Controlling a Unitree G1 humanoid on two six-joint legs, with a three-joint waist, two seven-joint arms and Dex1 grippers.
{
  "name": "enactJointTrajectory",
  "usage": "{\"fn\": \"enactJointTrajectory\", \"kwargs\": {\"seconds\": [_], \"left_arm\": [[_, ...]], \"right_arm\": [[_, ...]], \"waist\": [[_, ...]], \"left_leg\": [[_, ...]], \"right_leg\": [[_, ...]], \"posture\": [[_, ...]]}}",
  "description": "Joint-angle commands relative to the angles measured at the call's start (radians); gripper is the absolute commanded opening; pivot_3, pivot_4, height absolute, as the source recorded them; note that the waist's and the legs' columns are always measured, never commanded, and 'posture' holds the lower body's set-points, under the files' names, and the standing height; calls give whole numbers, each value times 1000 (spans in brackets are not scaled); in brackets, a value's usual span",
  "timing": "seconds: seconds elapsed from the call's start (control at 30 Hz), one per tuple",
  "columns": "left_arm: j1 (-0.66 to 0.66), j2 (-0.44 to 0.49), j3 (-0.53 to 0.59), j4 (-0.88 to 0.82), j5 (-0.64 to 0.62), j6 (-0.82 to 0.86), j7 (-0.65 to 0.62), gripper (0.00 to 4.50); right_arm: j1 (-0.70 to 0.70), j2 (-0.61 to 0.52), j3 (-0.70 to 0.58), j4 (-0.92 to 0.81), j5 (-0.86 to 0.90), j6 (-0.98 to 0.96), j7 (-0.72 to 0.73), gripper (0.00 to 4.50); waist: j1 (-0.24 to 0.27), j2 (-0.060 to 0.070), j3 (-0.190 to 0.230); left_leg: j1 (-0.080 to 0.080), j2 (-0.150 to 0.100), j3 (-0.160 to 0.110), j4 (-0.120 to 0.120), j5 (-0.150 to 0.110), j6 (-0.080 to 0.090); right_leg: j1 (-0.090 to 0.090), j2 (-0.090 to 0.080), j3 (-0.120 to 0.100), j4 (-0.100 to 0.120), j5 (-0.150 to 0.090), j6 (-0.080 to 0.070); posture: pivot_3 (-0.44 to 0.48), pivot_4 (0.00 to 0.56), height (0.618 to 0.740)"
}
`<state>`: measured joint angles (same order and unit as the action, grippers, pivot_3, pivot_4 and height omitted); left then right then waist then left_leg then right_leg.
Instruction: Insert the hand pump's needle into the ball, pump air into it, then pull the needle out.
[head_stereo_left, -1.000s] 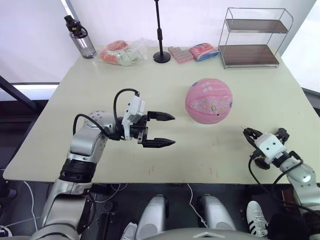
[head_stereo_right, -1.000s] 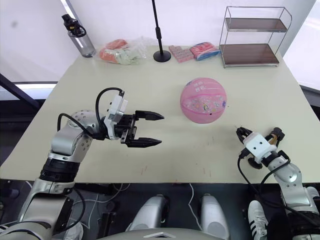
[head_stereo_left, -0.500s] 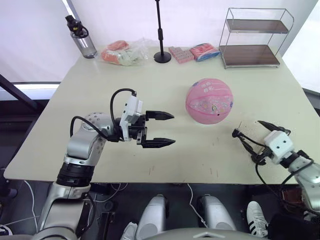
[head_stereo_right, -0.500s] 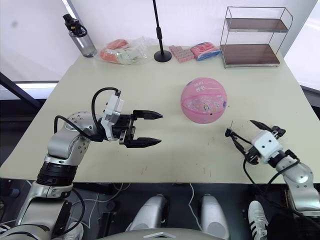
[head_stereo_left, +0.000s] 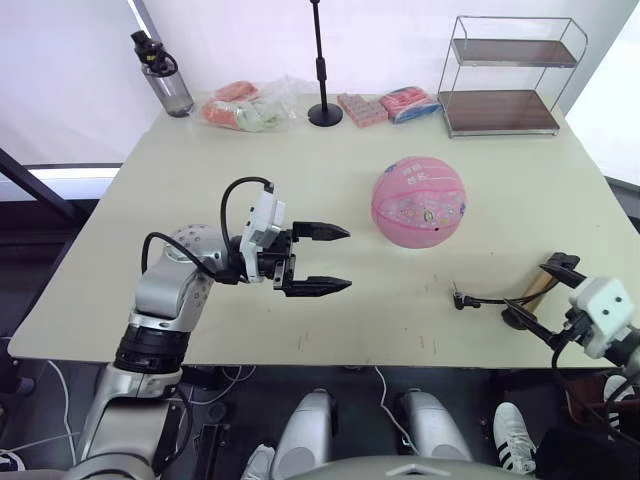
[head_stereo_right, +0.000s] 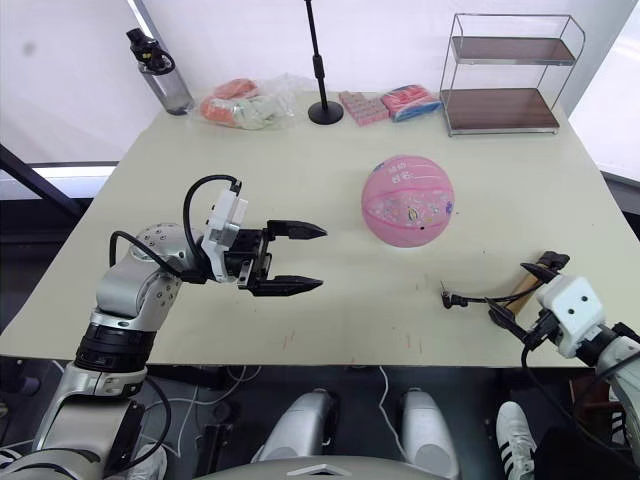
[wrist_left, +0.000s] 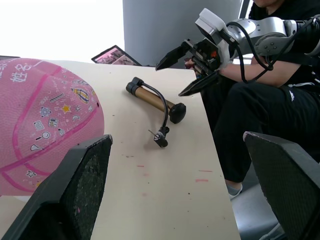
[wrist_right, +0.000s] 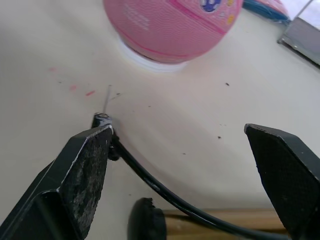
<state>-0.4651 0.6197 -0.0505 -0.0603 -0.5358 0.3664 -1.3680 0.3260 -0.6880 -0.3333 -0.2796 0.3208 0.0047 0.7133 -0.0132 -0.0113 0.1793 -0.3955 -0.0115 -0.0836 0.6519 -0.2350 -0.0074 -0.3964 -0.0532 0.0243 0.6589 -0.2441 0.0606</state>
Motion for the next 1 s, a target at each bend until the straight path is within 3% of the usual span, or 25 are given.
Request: {"fn": "enactJointTrajectory", "kwargs": {"seconds": [0.03,0.23,0.67,1.0], "left_arm": [[36,3,42,-27,-10,-24,35,4500],[153,0,116,-33,0,-51,148,4500],[557,-24,307,-126,40,-98,423,4500],[739,-16,417,-97,75,-191,488,4500]], "right_arm": [[31,33,-75,-4,65,-11,10,4431],[71,68,-138,87,130,-49,83,4431],[48,71,-226,394,208,-193,291,4431],[43,37,-259,535,223,-223,397,4431]], "waist": [[0,0,0],[-1,0,0],[2,0,0],[4,0,0]], "left_leg": [[0,0,0,0,0,0],[0,3,1,0,0,1],[3,7,6,-1,0,1],[3,8,8,-1,-1,0]], "right_leg": [[0,0,0,0,0,-1],[0,0,1,-1,1,-2],[0,0,5,0,-2,-4],[0,-1,5,-1,-3,-3]], "posture": [[0,150,731],[0,150,731],[0,150,731],[0,150,731]]}}
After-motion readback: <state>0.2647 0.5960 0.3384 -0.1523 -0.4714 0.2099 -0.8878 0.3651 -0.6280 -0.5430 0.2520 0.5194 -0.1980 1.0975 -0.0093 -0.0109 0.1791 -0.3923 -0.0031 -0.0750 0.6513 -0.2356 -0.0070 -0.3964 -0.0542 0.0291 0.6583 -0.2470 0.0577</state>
